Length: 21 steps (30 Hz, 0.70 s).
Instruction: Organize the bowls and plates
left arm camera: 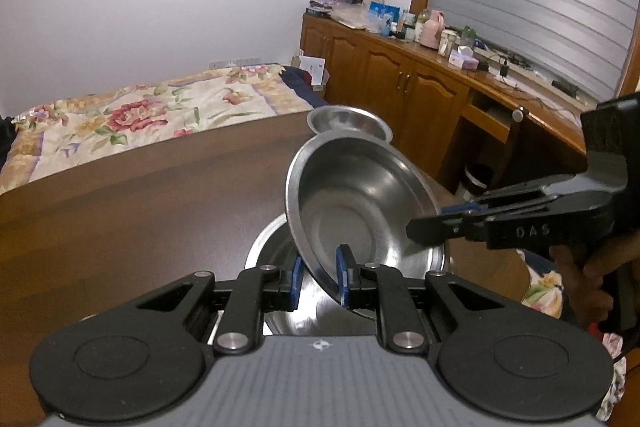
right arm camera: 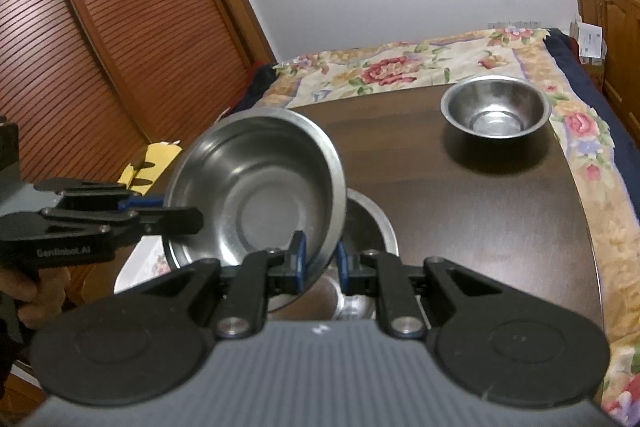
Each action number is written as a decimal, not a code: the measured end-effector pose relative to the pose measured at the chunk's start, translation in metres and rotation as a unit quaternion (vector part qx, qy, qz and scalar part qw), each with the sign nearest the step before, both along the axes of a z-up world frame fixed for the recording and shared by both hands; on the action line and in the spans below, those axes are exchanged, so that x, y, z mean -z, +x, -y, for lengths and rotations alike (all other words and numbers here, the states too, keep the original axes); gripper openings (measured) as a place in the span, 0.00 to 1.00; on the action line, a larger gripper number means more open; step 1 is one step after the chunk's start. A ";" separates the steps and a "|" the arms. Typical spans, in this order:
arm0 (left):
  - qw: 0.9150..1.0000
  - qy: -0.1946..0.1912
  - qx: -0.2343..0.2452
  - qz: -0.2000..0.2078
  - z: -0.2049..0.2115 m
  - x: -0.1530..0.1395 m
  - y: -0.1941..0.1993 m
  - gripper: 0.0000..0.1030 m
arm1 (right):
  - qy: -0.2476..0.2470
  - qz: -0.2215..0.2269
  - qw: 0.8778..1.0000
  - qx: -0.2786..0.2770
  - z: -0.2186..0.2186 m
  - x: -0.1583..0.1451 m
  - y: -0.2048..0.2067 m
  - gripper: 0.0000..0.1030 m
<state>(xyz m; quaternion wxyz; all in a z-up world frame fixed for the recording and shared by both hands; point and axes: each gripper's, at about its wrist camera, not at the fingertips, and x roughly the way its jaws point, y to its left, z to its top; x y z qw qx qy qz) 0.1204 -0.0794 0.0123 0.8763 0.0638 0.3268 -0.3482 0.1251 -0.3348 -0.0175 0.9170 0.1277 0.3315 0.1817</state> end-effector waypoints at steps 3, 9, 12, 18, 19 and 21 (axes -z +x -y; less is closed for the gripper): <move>1.000 0.008 -0.001 -0.004 0.001 0.007 0.000 0.21 | -0.007 0.003 1.000 -0.001 -0.003 0.000 -0.004 0.16; 1.000 0.024 -0.002 -0.008 0.004 0.021 -0.002 0.21 | -0.025 0.006 1.000 -0.002 -0.009 0.006 -0.005 0.15; 0.999 0.035 0.001 -0.002 0.006 0.024 -0.002 0.21 | -0.039 0.007 0.999 0.000 -0.011 0.010 -0.006 0.15; 0.998 0.058 0.005 0.006 0.012 0.034 -0.002 0.22 | -0.081 0.020 0.996 0.002 -0.016 0.010 -0.006 0.14; 0.998 0.059 0.004 0.001 0.012 0.037 -0.001 0.22 | -0.088 0.021 0.996 0.002 -0.017 0.010 -0.006 0.14; 0.998 0.062 0.003 -0.005 0.012 0.041 0.000 0.22 | -0.100 0.021 0.995 0.000 -0.020 0.011 -0.005 0.13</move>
